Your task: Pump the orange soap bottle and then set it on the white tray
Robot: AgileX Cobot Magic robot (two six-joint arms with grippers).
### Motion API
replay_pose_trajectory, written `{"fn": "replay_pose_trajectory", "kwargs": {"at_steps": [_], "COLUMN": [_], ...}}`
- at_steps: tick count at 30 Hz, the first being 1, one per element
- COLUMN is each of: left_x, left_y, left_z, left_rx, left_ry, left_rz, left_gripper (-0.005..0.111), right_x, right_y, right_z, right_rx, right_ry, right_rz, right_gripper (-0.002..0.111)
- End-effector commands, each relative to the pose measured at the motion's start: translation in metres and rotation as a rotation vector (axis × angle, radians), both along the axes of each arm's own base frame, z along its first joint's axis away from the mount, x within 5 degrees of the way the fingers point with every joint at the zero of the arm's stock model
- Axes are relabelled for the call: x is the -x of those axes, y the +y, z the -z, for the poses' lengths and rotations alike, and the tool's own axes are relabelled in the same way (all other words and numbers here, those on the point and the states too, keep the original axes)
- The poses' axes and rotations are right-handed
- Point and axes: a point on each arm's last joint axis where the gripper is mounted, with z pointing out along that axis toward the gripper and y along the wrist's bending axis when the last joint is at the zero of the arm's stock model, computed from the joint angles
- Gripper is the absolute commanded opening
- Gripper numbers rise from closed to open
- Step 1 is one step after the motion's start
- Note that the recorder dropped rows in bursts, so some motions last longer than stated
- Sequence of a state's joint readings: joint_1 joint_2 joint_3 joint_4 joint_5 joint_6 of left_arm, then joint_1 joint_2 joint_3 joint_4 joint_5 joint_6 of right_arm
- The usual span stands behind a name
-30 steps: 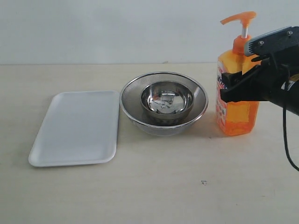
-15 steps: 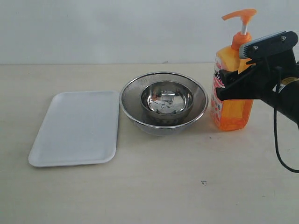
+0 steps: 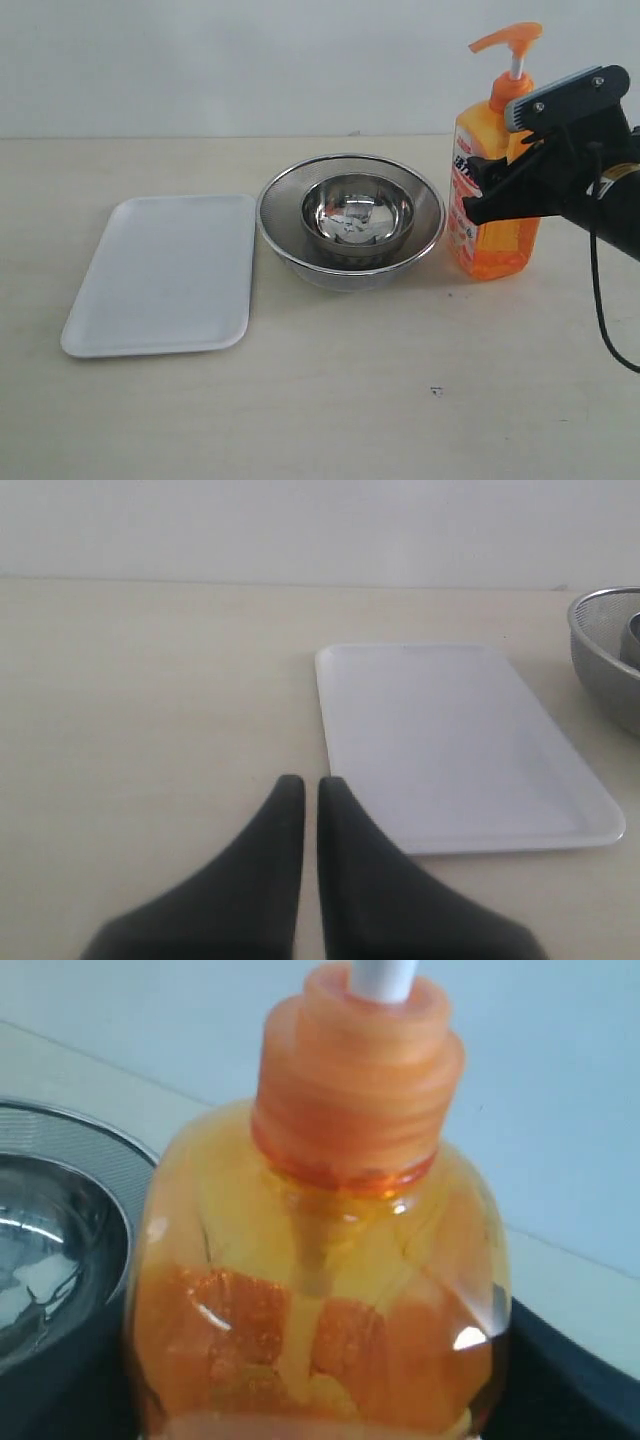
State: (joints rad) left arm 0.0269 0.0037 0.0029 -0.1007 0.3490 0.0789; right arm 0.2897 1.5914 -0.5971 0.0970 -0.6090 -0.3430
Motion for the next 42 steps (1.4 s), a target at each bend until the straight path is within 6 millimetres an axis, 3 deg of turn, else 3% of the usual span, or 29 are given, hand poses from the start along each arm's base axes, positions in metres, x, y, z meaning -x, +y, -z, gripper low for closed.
{"fn": "replay_pose_trajectory", "kwargs": {"at_steps": [1, 11, 30, 33, 42], "left_x": [0.0, 0.0, 0.0, 0.0, 0.0], "left_y": [0.0, 0.0, 0.0, 0.0, 0.0], "left_z": [-0.002, -0.002, -0.002, -0.002, -0.002], "left_rx": [-0.001, -0.001, -0.001, -0.001, -0.001], "left_ry": [-0.014, -0.014, -0.014, -0.014, -0.014], "left_rz": [-0.005, -0.005, -0.005, -0.005, -0.005], "left_gripper": [0.005, 0.005, 0.005, 0.005, 0.005], "right_x": [0.004, 0.015, 0.007, 0.001, 0.001], "right_y": [0.001, 0.031, 0.03, 0.031, 0.03], "right_z": [0.0, -0.001, -0.009, -0.002, -0.004], "right_rx": [0.066, 0.162, 0.137, 0.144, 0.135], "right_ry": [0.028, -0.012, -0.04, -0.03, -0.049], "right_rz": [-0.037, -0.111, -0.01, -0.002, 0.023], "right_gripper": [0.0, 0.0, 0.0, 0.0, 0.0]}}
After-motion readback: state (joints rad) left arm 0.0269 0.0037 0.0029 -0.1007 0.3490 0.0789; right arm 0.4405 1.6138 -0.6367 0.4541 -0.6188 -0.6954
